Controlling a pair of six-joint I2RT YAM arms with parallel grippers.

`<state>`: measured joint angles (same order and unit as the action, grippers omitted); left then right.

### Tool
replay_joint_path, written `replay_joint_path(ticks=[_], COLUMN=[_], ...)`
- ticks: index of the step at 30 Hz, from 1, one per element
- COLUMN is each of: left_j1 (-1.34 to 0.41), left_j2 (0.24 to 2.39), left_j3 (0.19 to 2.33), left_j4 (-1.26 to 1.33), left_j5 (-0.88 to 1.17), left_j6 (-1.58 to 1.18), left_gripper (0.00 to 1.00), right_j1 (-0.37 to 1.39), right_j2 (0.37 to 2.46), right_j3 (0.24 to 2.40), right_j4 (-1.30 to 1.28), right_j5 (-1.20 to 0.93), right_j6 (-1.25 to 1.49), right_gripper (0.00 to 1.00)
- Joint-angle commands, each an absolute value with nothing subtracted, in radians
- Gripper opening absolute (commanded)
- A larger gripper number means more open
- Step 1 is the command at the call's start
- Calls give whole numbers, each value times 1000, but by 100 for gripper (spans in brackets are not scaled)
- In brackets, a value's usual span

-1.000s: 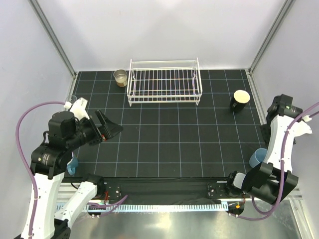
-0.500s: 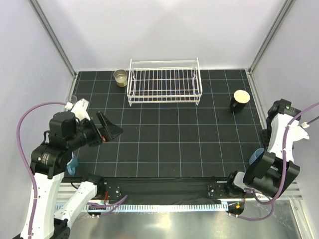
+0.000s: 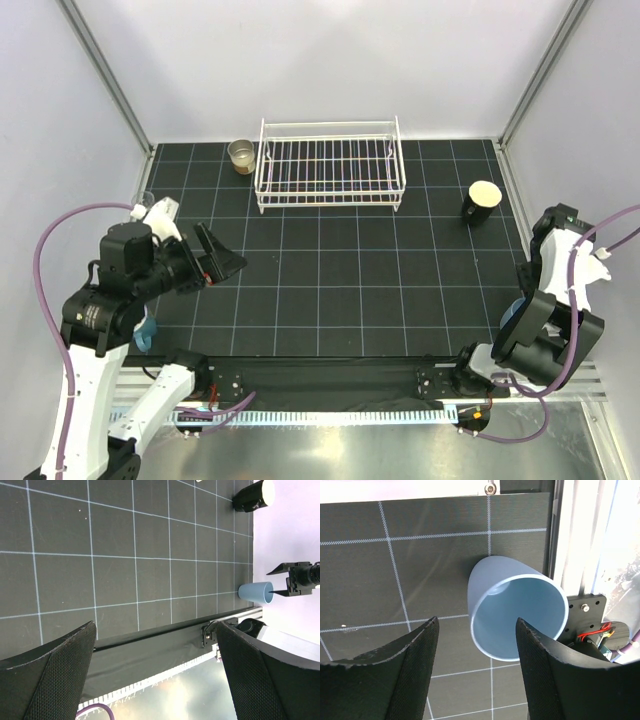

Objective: Load the cups into the dish rack

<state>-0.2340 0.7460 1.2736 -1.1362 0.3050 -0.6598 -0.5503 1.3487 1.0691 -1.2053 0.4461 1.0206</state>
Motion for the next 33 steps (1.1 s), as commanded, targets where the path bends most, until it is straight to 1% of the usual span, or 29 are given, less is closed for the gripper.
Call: replay_joint_path(ticks=[1,8,12,13,15,16,18,19,21,22,24,25,29,31,32,33], left_j1=[-238,-238,-238,-238,-238,-238,-238,-238,-238,-238,-238,-238,-238,-238,-238,-238], left_j2=[758,769,779,779,782,784,790,792,793,793,795,795,790,787,782,779], left_j3=[1299,1298,1296,1295,1292,1290,1289,1290,1293,1295,1299,1299,1304,1304,1304,1302], left_j4=[-1141,-1146,-1161,-1166,-1167,-1173,-1180,-1186,-1195,-1198,-1206,-1209,-1204,-1193,-1189,-1175], left_j5=[295,298,304,304,308,313,321,319,319,321,322,324,351,359,362,365], left_j6=[-635,-641,-647,-647,-652,-653,-658,-661,-663,-666,-672,-679,-707,-724,-741,-753], left_gripper=[99,99,98,98,96,95,94,93,93,92,92,92,92,91,91,91], right_j1=[-555,-555,-555,-555,-555,-555,-555,-555,-554,-551,-537,-517,-428,-375,-315,-286], right_j2=[1358,1362,1351,1348,1348,1350,1348,1345,1347,1345,1341,1339,1325,1318,1316,1312], right_j3=[1062,1012,971,965,954,953,957,960,971,974,983,988,1060,1136,1166,1230], right_j4=[-1160,-1123,-1106,-1101,-1092,-1088,-1085,-1083,-1080,-1080,-1078,-1080,-1109,-1130,-1140,-1146], right_j5=[454,462,482,483,483,485,485,486,480,476,456,443,413,394,387,361], right_j6=[1006,996,985,985,979,976,965,960,943,943,946,948,968,977,982,985], right_gripper=[64,60,56,50,46,42,35,26,19,11,8,4,4,4,4,4])
